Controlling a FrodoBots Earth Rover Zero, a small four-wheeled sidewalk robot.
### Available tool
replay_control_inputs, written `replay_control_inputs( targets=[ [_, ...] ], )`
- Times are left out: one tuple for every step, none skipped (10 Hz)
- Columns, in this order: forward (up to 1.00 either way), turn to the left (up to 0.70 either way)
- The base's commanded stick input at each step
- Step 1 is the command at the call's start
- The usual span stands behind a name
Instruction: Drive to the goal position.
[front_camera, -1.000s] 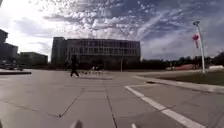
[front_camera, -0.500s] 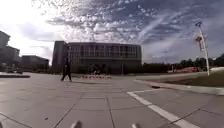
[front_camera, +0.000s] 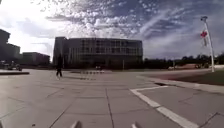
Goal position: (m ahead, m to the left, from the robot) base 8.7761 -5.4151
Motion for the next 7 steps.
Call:
replay_control_inputs(
  targets=[
    [0.7, 0.0],
    [0.7, 0.0],
    [0.7, 0.0],
    [0.7, 0.0],
    [0.7, 0.0],
    [0.7, 0.0],
    [0.7, 0.0]
  ],
)
